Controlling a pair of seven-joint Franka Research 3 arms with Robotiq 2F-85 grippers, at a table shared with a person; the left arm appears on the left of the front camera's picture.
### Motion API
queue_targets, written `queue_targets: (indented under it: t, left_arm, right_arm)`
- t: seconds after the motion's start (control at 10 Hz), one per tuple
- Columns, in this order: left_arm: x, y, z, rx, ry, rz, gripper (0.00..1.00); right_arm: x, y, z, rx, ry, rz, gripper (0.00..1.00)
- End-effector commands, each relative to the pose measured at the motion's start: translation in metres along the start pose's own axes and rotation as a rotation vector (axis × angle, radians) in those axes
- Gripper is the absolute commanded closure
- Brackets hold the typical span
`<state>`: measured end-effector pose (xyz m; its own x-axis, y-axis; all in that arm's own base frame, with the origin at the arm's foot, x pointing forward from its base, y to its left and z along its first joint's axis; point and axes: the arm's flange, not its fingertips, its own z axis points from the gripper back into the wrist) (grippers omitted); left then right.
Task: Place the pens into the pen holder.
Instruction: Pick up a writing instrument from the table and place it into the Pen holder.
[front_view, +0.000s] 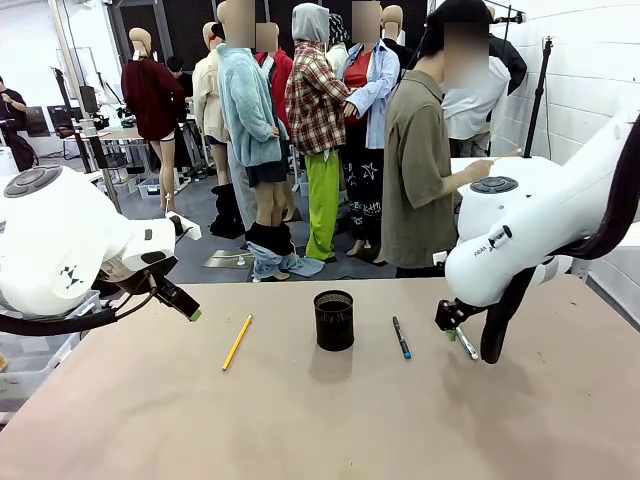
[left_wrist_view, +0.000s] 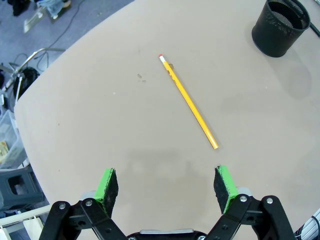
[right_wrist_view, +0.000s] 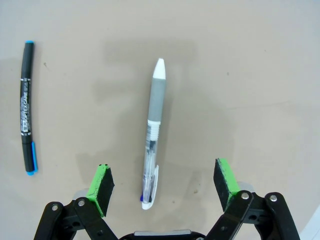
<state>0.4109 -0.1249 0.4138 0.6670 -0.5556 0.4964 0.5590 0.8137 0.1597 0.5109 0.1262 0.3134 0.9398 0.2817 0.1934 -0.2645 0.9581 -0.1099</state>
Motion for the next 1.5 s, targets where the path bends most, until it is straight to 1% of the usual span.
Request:
queue_targets:
  t: [0.0, 0.2, 0.3, 0.7, 0.8, 1.4]
  left_arm:
    - [0.001, 0.000, 0.000, 0.012, -0.008, 0.011, 0.00]
    - [0.001, 0.000, 0.000, 0.012, -0.008, 0.011, 0.00]
    - [0.001, 0.000, 0.000, 0.012, -0.008, 0.011, 0.00]
    - [0.001, 0.000, 0.000, 0.012, -0.008, 0.011, 0.00]
    - [0.001, 0.000, 0.000, 0.012, -0.008, 0.011, 0.00]
    - [0.001, 0.000, 0.000, 0.012, -0.008, 0.011, 0.00]
  right_arm:
    - [0.013, 0.002, -0.004, 0.021, 0.031, -0.004, 0.00]
    - [0.018, -0.001, -0.010, 0.019, 0.054, -0.015, 0.00]
    - [0.019, -0.001, -0.012, 0.025, 0.057, -0.018, 0.12]
    - [0.022, -0.003, -0.016, 0.056, 0.075, -0.025, 0.92]
    - [0.024, -0.003, -0.017, 0.056, 0.080, -0.026, 1.00]
    - [0.026, -0.007, -0.019, 0.099, 0.125, -0.051, 1.00]
